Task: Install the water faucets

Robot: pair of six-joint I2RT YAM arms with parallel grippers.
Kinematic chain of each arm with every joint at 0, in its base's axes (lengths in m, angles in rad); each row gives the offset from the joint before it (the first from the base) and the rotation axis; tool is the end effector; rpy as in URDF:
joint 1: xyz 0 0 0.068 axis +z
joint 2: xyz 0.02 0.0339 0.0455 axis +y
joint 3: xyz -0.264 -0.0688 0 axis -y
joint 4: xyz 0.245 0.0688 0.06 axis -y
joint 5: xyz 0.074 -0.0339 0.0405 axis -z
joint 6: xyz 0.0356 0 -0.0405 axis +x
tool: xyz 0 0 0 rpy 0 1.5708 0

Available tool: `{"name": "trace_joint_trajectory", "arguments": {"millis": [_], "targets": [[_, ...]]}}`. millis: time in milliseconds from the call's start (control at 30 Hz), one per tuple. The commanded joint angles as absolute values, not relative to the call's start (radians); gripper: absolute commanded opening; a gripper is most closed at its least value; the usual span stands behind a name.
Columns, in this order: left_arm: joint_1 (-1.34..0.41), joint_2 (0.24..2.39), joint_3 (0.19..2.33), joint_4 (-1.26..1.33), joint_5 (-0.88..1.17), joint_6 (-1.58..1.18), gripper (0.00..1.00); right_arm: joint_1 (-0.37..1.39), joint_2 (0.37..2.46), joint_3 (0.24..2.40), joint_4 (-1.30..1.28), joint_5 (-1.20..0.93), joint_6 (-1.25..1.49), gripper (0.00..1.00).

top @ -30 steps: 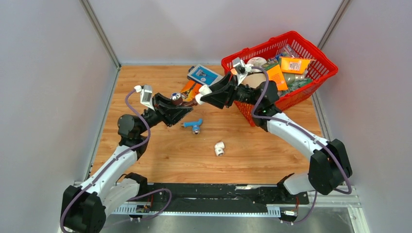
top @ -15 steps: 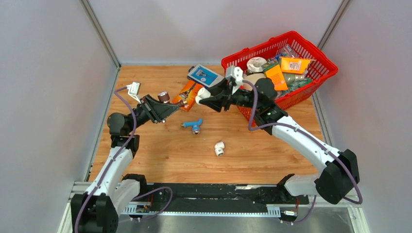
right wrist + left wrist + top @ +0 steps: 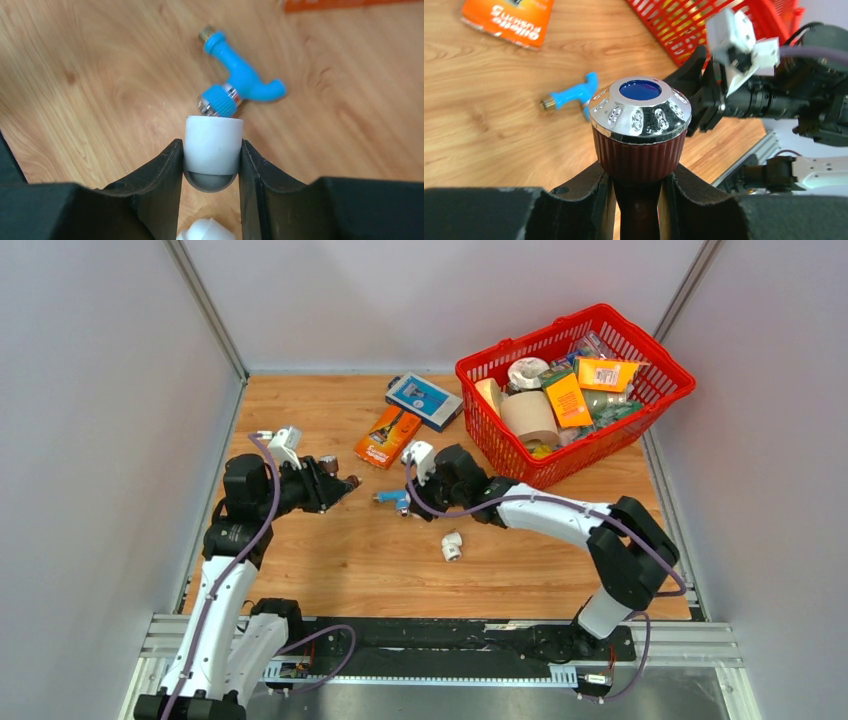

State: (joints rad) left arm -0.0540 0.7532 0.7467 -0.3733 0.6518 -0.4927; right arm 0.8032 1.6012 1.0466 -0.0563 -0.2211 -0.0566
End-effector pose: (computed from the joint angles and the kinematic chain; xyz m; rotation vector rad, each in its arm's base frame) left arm 0.1664 -0.0306 0.3145 0.0115 1.9983 -0.9901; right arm 0.2423 0.2623 0.2370 -1.0508 1.9813 0.6565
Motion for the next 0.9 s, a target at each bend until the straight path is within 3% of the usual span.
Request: {"name": "trace_joint_trajectory", "arguments": {"millis": [0,300,600,867], "targets": [[-0.051,0.729,0.742,-0.463,0.572,-0.387,0.00,0.899,1.667,1.032,-0.071,-0.092,-0.011,0.00],[-0.051,0.689,0.715,-0.437,0.425,-0.339,0.00,0.996,1.733,0.986,-0.028,0.043,0.067,0.01],[-0.051,0.641,0.617,-0.390,0.382,-0.325,0.00,1.022,1.703,0.991,-0.242,0.043,0.106,0.27],[-0.051,0.597,0.624,-0.440,0.301,-0.299,0.00,1.028,1.706,1.192,-0.553,-0.011,0.133,0.47]]}}
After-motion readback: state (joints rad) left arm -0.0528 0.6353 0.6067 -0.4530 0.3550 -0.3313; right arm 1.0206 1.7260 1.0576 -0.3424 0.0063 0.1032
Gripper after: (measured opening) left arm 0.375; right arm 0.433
